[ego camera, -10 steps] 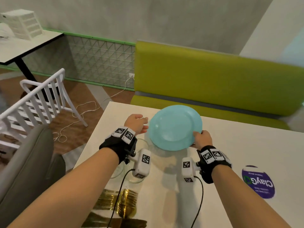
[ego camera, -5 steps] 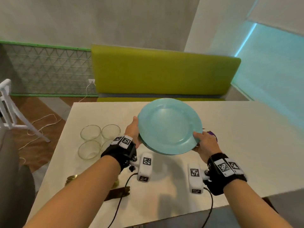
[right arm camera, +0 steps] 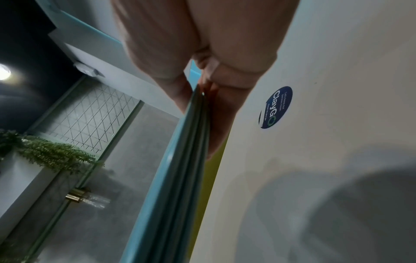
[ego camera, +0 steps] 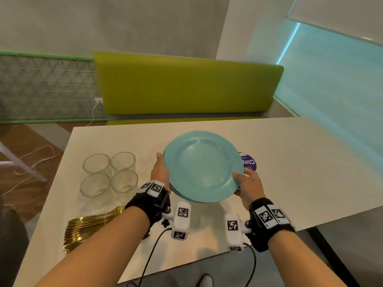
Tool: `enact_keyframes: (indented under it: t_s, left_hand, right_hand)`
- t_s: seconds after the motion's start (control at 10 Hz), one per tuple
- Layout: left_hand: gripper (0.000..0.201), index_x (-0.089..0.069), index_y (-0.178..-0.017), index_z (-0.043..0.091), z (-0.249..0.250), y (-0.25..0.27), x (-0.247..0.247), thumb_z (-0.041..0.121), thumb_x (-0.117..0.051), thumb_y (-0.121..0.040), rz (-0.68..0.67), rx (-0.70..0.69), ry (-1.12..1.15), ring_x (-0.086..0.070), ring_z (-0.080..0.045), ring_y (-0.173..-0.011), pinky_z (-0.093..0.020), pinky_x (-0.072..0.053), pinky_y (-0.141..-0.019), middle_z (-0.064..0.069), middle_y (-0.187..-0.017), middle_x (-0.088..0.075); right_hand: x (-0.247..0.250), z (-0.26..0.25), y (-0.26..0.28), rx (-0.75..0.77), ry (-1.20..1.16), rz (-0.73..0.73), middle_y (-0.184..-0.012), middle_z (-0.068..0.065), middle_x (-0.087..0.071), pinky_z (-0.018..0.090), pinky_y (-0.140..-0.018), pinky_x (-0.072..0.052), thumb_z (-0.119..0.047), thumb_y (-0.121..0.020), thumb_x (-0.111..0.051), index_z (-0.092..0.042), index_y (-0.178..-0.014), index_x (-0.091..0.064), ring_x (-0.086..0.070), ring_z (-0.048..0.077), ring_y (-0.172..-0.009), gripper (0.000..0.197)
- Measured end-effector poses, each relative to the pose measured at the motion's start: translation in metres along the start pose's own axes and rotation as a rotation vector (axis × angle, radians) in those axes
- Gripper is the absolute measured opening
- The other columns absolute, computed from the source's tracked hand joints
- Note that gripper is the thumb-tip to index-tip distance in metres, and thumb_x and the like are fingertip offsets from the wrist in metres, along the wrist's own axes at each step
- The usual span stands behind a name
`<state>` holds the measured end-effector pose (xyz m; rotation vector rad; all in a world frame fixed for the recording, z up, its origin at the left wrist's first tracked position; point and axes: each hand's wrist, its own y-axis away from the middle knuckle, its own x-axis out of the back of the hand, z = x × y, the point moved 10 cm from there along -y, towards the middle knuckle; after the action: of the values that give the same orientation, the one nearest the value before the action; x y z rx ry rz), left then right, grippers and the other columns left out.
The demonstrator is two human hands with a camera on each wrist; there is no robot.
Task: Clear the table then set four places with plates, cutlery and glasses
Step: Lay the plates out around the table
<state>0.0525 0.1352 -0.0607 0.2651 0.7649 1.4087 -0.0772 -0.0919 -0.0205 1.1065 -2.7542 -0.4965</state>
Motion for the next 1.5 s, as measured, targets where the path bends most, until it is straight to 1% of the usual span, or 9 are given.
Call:
enact_keyframes:
  t_s: [0.2,0.4,0.5,0.6,0.8,1.0,1.3,1.4,1.5]
  left_hand:
    - [0.096,-0.054,-0.128,0.020,-0.005,-0.043,0.007,0.085,-0.039,-0.060,0.046,-0.062,-0.142,-0.063,-0.031,-0.105,-0.047,-0.051,-0.093,-0.006,-0.124,-0.062]
    - [0.067,-0.045,-0.137,0.015,0.019,-0.018,0.008,0.062,-0.034,-0.090,0.139,-0.129,-0.209,-0.057,-0.034,-0.113,-0.035,-0.048,-0.083,-0.009,-0.130,-0.055]
    - [0.064,-0.044,-0.137,0.010,0.030,-0.018,0.025,0.055,-0.030,-0.094,0.239,-0.173,-0.219,-0.054,-0.034,-0.117,-0.038,-0.045,-0.095,-0.015,-0.134,-0.053]
    - [0.064,-0.041,-0.139,0.008,0.048,-0.015,0.046,0.054,-0.031,-0.095,0.343,-0.213,-0.198,-0.050,-0.035,-0.123,-0.041,-0.042,-0.103,-0.015,-0.139,-0.049]
    - [0.069,-0.034,-0.144,0.012,0.077,-0.013,0.076,0.058,-0.033,-0.092,0.416,-0.283,-0.145,-0.044,-0.034,-0.130,-0.045,-0.038,-0.108,-0.014,-0.146,-0.042]
    - [0.071,-0.042,-0.138,0.013,0.069,-0.014,0.089,0.063,-0.034,-0.088,0.399,-0.262,-0.131,-0.052,-0.035,-0.120,-0.048,-0.043,-0.103,-0.014,-0.136,-0.052]
    - [0.061,-0.036,-0.142,0.018,0.057,0.006,0.096,0.055,-0.027,-0.095,0.361,-0.197,-0.189,-0.051,-0.032,-0.121,-0.041,-0.043,-0.101,-0.010,-0.138,-0.048]
    - [0.063,-0.036,-0.142,0.020,0.060,0.010,0.098,0.059,-0.029,-0.093,0.351,-0.217,-0.188,-0.052,-0.033,-0.121,-0.047,-0.043,-0.103,-0.009,-0.139,-0.049]
    - [0.065,-0.036,-0.142,0.023,0.061,0.013,0.100,0.062,-0.030,-0.090,0.347,-0.225,-0.197,-0.053,-0.034,-0.120,-0.049,-0.043,-0.103,-0.009,-0.139,-0.049]
  right_hand:
    - [-0.004,-0.008,-0.014,-0.051,-0.005,-0.078,-0.089,0.007,-0.059,0.033,-0.058,-0.047,-0.009,-0.096,-0.045,-0.007,-0.103,-0.052,-0.055,0.021,-0.073,0.011]
    - [0.022,-0.009,-0.044,-0.017,0.147,0.049,-0.106,0.021,-0.057,0.030,-0.057,-0.048,-0.018,-0.094,-0.041,-0.002,-0.111,-0.052,-0.055,0.030,-0.086,0.027]
    - [0.048,-0.006,-0.055,-0.009,0.106,0.155,-0.101,0.021,-0.053,0.029,-0.054,-0.044,-0.015,-0.094,-0.039,0.000,-0.109,-0.051,-0.053,0.031,-0.083,0.024]
    - [0.074,0.001,-0.052,-0.018,0.015,0.247,-0.093,0.019,-0.054,0.034,-0.060,-0.046,-0.009,-0.095,-0.038,0.002,-0.113,-0.052,-0.054,0.028,-0.072,0.026]
    - [0.116,0.044,-0.042,-0.131,0.111,0.396,-0.105,0.020,-0.057,0.055,-0.090,-0.048,-0.010,-0.095,-0.037,0.011,-0.120,-0.050,-0.056,0.034,-0.092,0.035]
    - [0.102,0.105,-0.040,-0.239,0.312,0.307,-0.128,0.029,-0.053,0.051,-0.097,-0.047,-0.018,-0.100,-0.035,0.011,-0.127,-0.046,-0.054,0.043,-0.116,0.042]
    - [0.078,0.153,-0.022,-0.366,0.321,0.195,-0.133,0.024,-0.052,0.048,-0.098,-0.047,-0.013,-0.099,-0.038,0.008,-0.131,-0.046,-0.056,0.038,-0.115,0.039]
    - [0.079,0.167,-0.018,-0.421,0.300,0.154,-0.137,0.022,-0.047,0.042,-0.088,-0.052,-0.001,-0.096,-0.038,0.007,-0.135,-0.040,-0.054,0.029,-0.099,0.040]
    - [0.068,0.161,0.001,-0.458,0.331,0.077,-0.123,0.020,-0.051,0.033,-0.067,-0.053,0.001,-0.096,-0.039,0.007,-0.136,-0.038,-0.051,0.028,-0.094,0.041]
